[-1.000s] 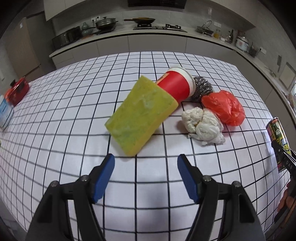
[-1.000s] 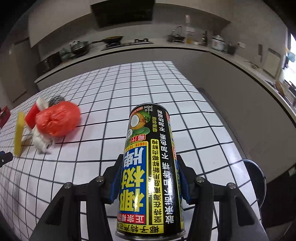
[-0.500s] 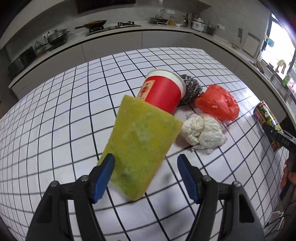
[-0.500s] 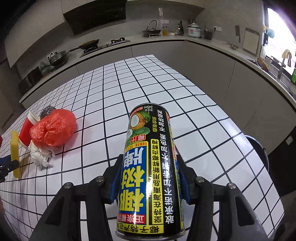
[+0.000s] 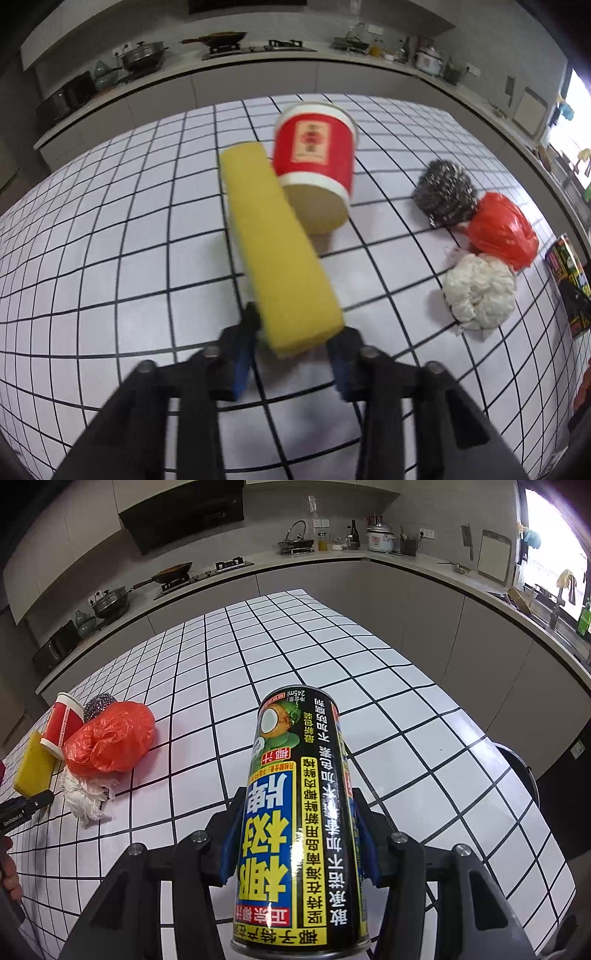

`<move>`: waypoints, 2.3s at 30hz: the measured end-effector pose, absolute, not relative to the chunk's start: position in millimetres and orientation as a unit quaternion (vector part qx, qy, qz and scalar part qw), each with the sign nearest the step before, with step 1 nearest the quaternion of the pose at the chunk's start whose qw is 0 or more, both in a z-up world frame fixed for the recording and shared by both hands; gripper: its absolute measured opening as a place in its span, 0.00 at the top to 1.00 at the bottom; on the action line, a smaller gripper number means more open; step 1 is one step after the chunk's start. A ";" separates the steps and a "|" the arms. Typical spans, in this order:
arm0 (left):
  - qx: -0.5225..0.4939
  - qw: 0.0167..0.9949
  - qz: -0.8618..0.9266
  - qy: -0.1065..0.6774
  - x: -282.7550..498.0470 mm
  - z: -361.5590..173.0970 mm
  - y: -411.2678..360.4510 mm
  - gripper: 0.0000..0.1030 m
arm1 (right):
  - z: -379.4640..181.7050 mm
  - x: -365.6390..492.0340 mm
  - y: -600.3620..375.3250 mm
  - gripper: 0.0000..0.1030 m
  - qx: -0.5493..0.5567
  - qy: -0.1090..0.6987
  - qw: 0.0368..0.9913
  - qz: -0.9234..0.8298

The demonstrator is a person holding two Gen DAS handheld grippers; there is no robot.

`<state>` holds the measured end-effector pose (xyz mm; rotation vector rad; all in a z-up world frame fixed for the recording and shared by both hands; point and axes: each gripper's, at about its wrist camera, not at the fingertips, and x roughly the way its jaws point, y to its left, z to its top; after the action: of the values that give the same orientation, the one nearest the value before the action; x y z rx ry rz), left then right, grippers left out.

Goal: Collect trash
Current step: 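Grasp the yellow sponge with the left tool while the right tool holds the can, then carry the sponge and can to the black bin and release both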

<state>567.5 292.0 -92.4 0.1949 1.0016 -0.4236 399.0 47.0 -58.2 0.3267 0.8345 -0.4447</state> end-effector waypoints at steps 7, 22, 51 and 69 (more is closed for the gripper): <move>0.059 0.870 -0.185 0.454 552.9 -84.2 309.8 0.79 | -58.7 398.4 42.8 0.47 0.156 0.397 0.879 -0.214; 0.037 0.872 -0.259 0.413 492.0 -43.4 291.8 0.79 | -37.6 363.4 31.1 0.47 0.143 0.363 0.886 -0.252; 0.050 0.814 -0.356 0.455 332.2 -73.2 -123.8 0.79 | -90.5 205.8 -333.5 0.47 0.161 0.404 0.876 -0.208; 0.154 0.713 -0.258 0.634 337.9 -200.8 -256.5 0.29 | -203.7 232.7 -383.1 0.25 0.190 0.518 0.825 -0.126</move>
<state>337.9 -256.5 -200.8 0.3411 1.4047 -0.5726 232.7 -383.1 -203.7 0.4036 1.1005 -0.2688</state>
